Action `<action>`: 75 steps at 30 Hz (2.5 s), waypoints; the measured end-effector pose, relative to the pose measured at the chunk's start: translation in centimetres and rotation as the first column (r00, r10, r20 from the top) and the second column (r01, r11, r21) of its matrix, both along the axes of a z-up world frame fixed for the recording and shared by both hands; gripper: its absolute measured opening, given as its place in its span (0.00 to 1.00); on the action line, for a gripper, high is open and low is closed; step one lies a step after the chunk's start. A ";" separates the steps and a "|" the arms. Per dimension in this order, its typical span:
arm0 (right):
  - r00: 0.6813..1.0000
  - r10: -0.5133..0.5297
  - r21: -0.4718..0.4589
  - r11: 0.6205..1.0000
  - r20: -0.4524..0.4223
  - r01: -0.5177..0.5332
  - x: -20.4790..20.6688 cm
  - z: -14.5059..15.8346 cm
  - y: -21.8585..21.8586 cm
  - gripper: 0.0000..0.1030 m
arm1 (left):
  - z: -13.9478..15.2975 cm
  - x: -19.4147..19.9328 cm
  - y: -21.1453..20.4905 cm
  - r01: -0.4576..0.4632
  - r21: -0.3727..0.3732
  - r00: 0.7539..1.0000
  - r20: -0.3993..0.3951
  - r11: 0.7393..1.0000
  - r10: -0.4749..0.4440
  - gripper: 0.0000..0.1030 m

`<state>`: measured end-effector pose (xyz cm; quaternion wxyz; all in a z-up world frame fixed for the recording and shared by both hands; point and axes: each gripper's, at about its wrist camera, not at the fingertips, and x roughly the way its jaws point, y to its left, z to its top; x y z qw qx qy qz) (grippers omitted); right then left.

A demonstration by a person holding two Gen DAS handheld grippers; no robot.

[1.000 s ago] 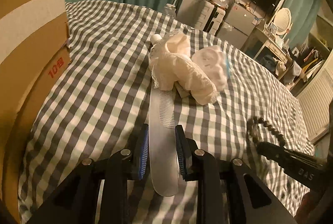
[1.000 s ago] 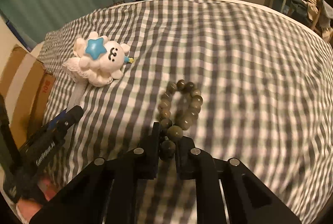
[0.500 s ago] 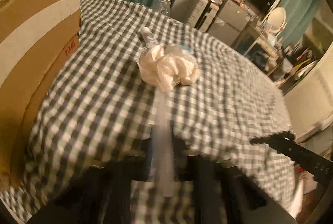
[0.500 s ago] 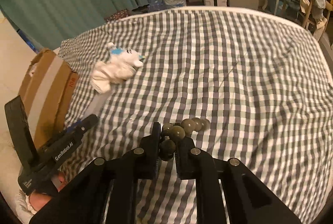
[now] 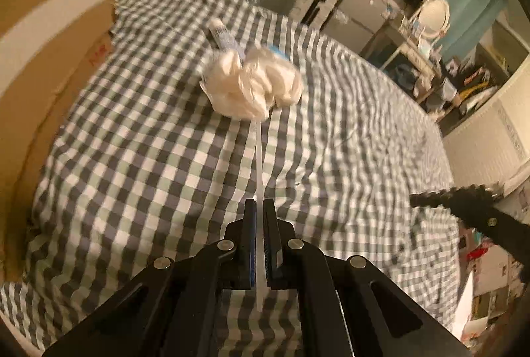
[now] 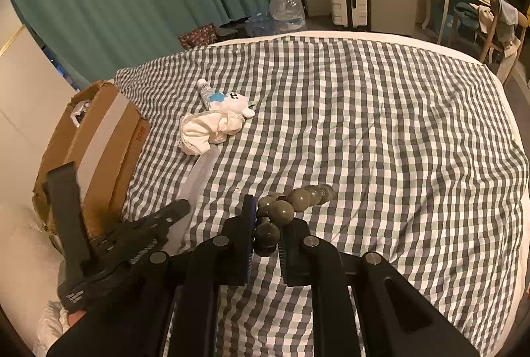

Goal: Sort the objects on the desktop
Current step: 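Carry the comb and bracelet to the cardboard box and release them, then grasp the lace cloth with the left tool while the right grasps the white plush toy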

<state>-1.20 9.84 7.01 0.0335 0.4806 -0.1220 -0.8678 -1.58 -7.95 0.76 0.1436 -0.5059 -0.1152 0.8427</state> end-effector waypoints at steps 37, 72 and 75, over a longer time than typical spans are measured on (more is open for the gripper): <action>0.855 0.488 -0.202 0.832 -0.175 -0.517 -9.8 11.1 -24.5 0.11 | 13.1 4.2 -22.2 -0.600 -0.047 0.778 -0.267 0.799 0.569 0.03; 0.998 0.053 -0.069 0.996 -0.015 -0.054 -10.4 0.0 -0.6 0.55 | 2.8 -4.1 0.5 -0.192 -0.031 0.960 -0.213 0.981 0.181 1.00; 0.999 0.045 -0.076 0.996 0.014 -0.044 -10.9 -1.9 0.5 0.55 | 1.1 -6.2 0.5 -0.187 0.027 0.961 -0.203 0.982 0.188 1.00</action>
